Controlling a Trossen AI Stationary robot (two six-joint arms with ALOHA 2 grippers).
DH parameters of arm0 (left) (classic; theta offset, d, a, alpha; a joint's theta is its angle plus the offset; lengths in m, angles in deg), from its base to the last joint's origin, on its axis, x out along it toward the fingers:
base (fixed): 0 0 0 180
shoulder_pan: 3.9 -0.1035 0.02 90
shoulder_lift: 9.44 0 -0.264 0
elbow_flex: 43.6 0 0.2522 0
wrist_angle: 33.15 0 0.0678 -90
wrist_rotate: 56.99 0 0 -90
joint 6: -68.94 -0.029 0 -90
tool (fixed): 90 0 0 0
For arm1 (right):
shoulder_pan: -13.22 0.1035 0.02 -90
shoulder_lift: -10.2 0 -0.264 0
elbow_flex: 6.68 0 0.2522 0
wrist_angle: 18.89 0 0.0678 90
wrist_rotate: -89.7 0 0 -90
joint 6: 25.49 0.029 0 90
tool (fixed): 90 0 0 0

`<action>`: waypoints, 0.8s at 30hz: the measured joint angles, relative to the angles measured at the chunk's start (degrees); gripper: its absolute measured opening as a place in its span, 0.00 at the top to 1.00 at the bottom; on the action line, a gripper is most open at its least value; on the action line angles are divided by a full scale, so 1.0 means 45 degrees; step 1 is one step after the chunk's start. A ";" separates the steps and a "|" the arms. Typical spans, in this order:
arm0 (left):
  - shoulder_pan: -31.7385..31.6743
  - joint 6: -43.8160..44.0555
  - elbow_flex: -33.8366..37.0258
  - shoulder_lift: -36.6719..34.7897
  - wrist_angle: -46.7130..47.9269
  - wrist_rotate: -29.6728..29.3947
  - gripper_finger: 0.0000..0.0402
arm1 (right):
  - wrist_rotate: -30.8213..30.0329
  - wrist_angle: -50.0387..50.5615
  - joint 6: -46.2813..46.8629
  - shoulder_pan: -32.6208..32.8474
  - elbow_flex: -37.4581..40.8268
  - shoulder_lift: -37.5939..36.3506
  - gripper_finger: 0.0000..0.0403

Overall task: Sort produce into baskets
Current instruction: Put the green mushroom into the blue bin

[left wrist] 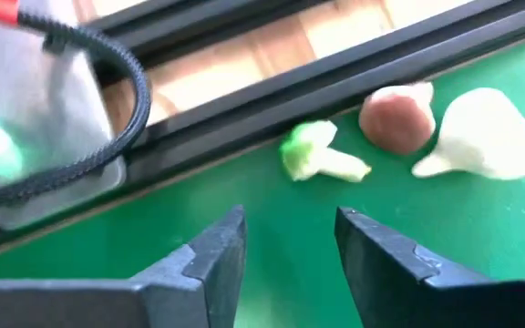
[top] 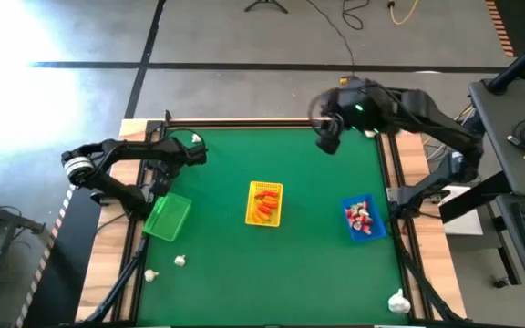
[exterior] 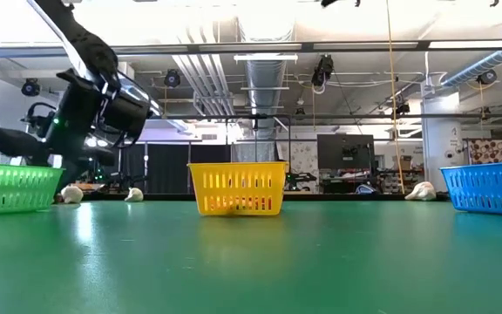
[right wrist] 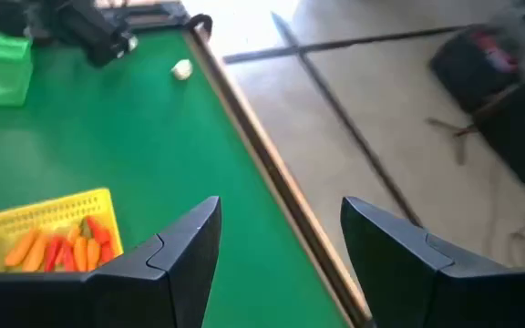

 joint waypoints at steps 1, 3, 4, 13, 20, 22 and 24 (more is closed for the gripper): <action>-0.0169 -0.0210 -0.0031 0.0154 -0.0029 -0.0034 0.62 | 0.0549 -0.0125 -0.0262 -0.0364 0.0039 0.0177 0.46; -0.0747 -0.0783 -0.0056 0.0453 -0.0107 0.0144 0.63 | 0.1605 -0.0343 -0.0631 -0.0890 0.0119 0.0558 0.46; -0.1101 -0.1203 -0.0033 0.0603 -0.0244 0.0437 0.64 | 0.2089 -0.0391 -0.0851 -0.1097 0.0119 0.0754 0.46; -0.2343 -0.3478 -0.0294 0.0879 -0.0636 0.0454 0.64 | 0.3223 0.0010 -0.1939 -0.1557 0.0144 0.1413 0.46; -0.2366 -0.3708 -0.0671 0.0705 -0.0721 -0.0207 0.64 | 0.3225 -0.0085 -0.2478 -0.1806 0.0144 0.1350 0.46; -0.2376 -0.2993 -0.0551 0.0693 -0.0910 0.0065 0.64 | 0.3223 -0.0043 -0.2469 -0.1984 0.0144 0.1312 0.46; -0.2381 -0.2192 -0.0402 0.0666 -0.1380 0.0399 0.64 | 0.3221 0.0091 -0.2466 -0.2152 0.0144 0.1278 0.46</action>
